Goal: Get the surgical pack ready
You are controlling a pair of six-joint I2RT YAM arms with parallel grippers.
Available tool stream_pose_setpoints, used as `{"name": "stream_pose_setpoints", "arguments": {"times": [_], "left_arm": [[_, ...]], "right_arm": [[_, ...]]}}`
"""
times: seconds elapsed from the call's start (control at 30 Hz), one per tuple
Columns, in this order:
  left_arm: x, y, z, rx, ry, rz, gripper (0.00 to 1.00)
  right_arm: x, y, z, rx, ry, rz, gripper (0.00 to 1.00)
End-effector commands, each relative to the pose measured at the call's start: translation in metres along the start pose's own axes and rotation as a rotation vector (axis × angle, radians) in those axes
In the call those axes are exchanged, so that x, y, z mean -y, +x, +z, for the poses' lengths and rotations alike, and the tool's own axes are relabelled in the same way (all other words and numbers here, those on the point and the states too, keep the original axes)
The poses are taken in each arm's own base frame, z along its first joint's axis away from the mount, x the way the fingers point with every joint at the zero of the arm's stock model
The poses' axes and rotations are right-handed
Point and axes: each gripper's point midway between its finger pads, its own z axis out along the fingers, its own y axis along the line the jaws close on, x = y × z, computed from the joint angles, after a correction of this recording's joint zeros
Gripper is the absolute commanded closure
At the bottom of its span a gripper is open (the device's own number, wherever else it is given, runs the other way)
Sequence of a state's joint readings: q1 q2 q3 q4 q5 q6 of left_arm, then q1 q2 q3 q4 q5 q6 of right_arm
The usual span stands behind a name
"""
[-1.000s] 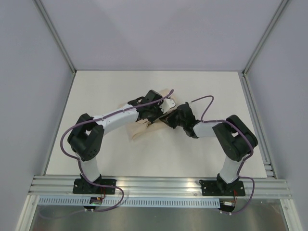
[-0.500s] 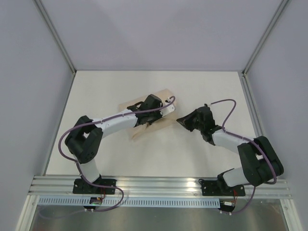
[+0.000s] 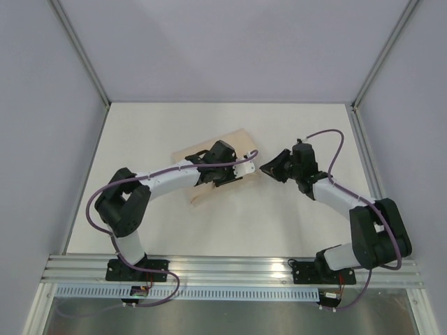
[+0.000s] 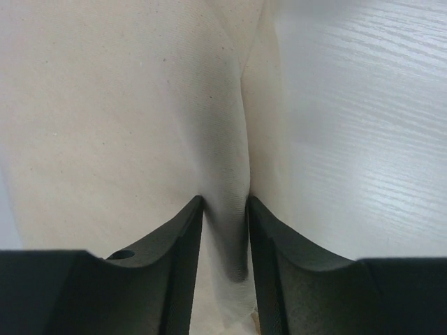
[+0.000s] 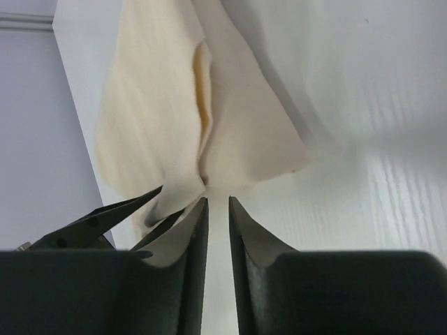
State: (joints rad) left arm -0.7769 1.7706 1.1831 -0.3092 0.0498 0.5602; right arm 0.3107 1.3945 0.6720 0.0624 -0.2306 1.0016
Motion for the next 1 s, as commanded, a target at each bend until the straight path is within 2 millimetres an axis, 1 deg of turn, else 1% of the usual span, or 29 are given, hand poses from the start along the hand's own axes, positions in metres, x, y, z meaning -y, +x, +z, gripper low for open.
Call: {"name": "stream_pose_setpoints", "arguments": {"times": [0.0, 0.03, 0.1, 0.13, 0.2, 0.27, 0.3, 0.33, 0.47, 0.5, 0.57, 0.6, 0.67, 0.77, 0.8, 0.83, 0.9, 0.93, 0.97], "left_arm": [[0.05, 0.012, -0.004, -0.023, 0.213, -0.011, 0.57], [0.051, 0.012, -0.006, -0.021, 0.215, -0.014, 0.57], [0.053, 0.005, -0.012, 0.005, 0.229, -0.033, 0.57], [0.053, 0.001, -0.016, 0.022, 0.232, -0.039, 0.57], [0.056, -0.01, -0.026, 0.064, 0.253, -0.055, 0.55], [0.055, -0.015, -0.031, 0.077, 0.257, -0.058, 0.54], [0.055, -0.017, -0.032, 0.082, 0.262, -0.06, 0.54], [0.055, -0.017, -0.032, 0.078, 0.264, -0.061, 0.55], [0.063, -0.01, -0.026, 0.053, 0.296, -0.074, 0.56], [0.065, -0.008, -0.025, 0.047, 0.304, -0.076, 0.56], [0.067, -0.004, -0.022, 0.034, 0.308, -0.086, 0.56], [0.068, -0.004, -0.021, 0.032, 0.308, -0.085, 0.56], [0.066, -0.003, -0.021, 0.031, 0.3, -0.089, 0.57], [0.066, -0.002, -0.023, 0.024, 0.297, -0.088, 0.57], [0.066, -0.003, -0.025, 0.024, 0.299, -0.088, 0.57], [0.067, -0.003, -0.029, 0.021, 0.306, -0.09, 0.57], [0.069, -0.008, -0.037, 0.034, 0.324, -0.093, 0.56], [0.069, -0.011, -0.046, 0.042, 0.331, -0.097, 0.56], [0.068, -0.019, -0.053, 0.066, 0.339, -0.098, 0.56]], "right_arm": [[-0.03, -0.006, 0.005, -0.047, -0.094, -0.086, 0.78], [-0.031, -0.006, 0.01, -0.057, -0.103, -0.086, 0.78], [-0.041, -0.01, 0.014, -0.056, -0.128, -0.094, 0.76], [-0.042, -0.01, 0.017, -0.063, -0.13, -0.1, 0.75], [-0.052, -0.015, 0.02, -0.054, -0.147, -0.122, 0.75], [-0.059, -0.018, 0.02, -0.042, -0.17, -0.131, 0.79], [-0.062, -0.018, 0.02, -0.042, -0.186, -0.136, 0.83], [-0.069, -0.017, 0.021, -0.047, -0.215, -0.136, 0.84], [-0.08, 0.003, 0.031, -0.122, -0.27, -0.156, 0.94], [-0.079, 0.014, 0.036, -0.15, -0.275, -0.16, 0.95], [-0.075, 0.025, 0.041, -0.176, -0.27, -0.141, 0.99], [-0.069, 0.033, 0.046, -0.197, -0.261, -0.131, 0.99], [-0.059, 0.043, 0.05, -0.216, -0.258, -0.097, 0.99], [-0.03, 0.052, 0.056, -0.222, -0.193, -0.07, 0.99], [-0.018, 0.052, 0.059, -0.207, -0.147, -0.063, 0.99], [-0.007, 0.055, 0.058, -0.207, -0.118, -0.062, 1.0], [0.003, 0.057, 0.058, -0.202, -0.09, -0.066, 0.99], [0.005, 0.058, 0.059, -0.204, -0.085, -0.068, 0.99], [0.007, 0.059, 0.059, -0.208, -0.079, -0.067, 0.99]]}}
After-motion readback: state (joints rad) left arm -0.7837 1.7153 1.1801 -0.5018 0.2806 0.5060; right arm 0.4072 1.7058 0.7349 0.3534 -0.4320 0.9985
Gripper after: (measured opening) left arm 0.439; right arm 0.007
